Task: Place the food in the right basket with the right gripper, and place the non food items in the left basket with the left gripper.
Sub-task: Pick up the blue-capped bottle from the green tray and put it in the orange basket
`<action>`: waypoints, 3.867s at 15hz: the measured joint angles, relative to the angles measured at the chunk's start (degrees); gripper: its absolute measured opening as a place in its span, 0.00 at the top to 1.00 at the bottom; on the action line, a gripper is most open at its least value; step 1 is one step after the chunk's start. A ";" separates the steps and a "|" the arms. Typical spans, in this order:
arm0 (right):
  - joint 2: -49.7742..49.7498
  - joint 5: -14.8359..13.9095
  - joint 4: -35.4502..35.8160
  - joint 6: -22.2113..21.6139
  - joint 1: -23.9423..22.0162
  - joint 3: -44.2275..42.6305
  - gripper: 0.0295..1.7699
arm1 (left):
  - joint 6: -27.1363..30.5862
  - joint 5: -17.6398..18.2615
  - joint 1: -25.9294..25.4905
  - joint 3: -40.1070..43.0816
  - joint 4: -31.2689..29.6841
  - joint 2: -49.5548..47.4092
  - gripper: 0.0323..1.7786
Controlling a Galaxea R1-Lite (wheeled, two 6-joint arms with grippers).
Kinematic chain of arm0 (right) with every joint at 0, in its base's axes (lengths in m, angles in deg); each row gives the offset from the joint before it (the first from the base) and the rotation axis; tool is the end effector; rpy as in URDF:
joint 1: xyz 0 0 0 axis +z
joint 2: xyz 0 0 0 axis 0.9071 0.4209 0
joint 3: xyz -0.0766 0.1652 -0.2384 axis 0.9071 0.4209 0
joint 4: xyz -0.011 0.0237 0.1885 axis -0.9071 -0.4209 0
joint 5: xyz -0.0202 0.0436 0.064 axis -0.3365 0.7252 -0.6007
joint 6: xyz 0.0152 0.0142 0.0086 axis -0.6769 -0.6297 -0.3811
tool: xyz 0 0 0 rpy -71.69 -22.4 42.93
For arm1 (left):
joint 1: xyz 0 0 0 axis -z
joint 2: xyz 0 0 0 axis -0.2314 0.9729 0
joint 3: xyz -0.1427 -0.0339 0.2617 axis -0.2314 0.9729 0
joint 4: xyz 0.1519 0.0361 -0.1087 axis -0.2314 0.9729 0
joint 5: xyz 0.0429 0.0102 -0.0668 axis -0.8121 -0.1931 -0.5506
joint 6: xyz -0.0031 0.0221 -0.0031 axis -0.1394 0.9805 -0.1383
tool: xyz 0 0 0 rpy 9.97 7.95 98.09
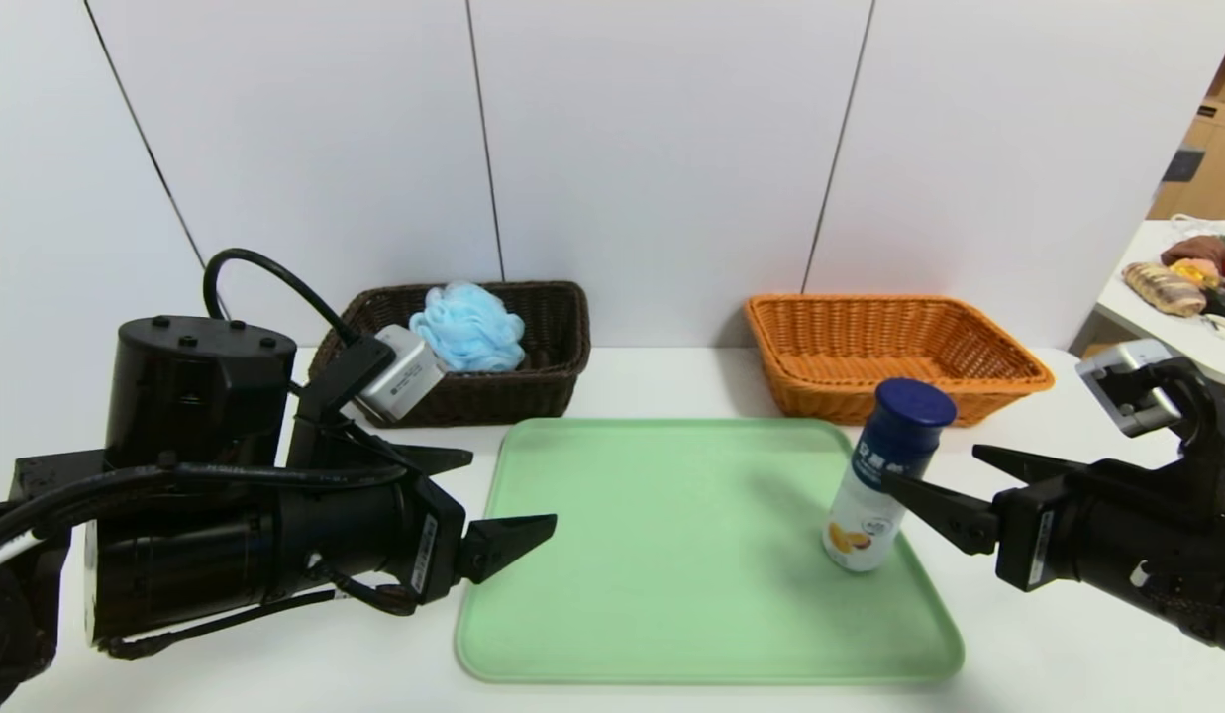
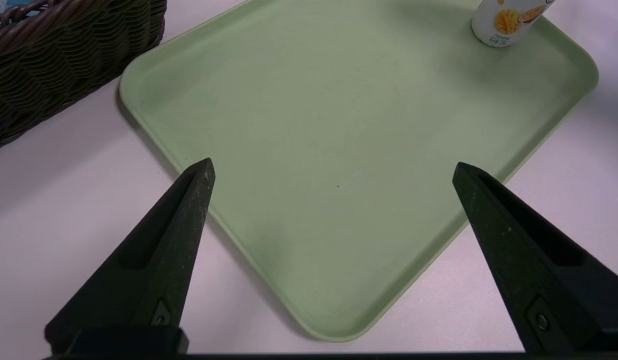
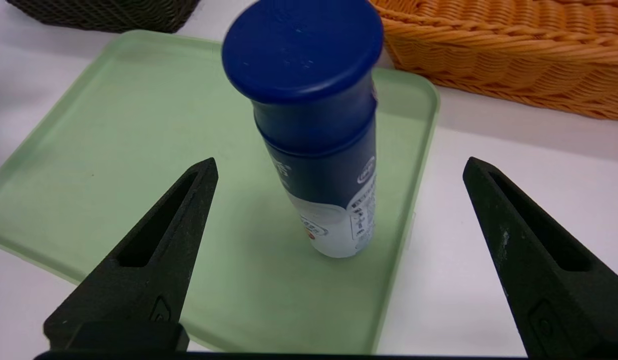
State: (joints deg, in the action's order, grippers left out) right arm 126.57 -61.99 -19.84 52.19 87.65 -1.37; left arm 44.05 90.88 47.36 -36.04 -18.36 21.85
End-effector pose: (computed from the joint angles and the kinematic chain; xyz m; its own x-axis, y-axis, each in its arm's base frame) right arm 0.1696 0.0702 0.1691 0.8808 0.3570 -0.3111 -0.3406 0.9340 0.1074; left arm 0.1906 -0.1334 0.1888 0.6437 -0.6520 -0.4007 0.6732 0.7314 -0.1087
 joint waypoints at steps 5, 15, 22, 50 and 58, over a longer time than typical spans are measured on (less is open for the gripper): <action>3.39 -4.41 4.36 0.06 3.01 -0.24 0.04 | 0.04 -0.02 0.02 -0.17 0.02 0.06 0.05; 12.30 -9.48 18.62 -1.97 5.32 2.43 0.04 | 0.06 -0.05 -0.06 -0.07 0.02 0.49 0.05; 13.97 -11.98 22.31 -3.52 6.42 4.38 0.04 | 0.04 -0.07 -0.06 -0.11 0.00 1.29 0.05; 17.18 -13.26 28.89 -3.30 6.67 6.58 0.23 | 0.01 0.09 0.02 -0.02 -0.02 2.45 0.05; 17.14 -13.12 28.96 -3.46 6.69 6.70 0.57 | 0.04 0.06 -0.01 0.13 -0.02 2.45 0.05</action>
State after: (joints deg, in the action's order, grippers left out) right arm 143.71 -75.11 9.13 48.73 94.34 5.33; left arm 44.09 90.94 47.35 -35.91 -18.38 24.30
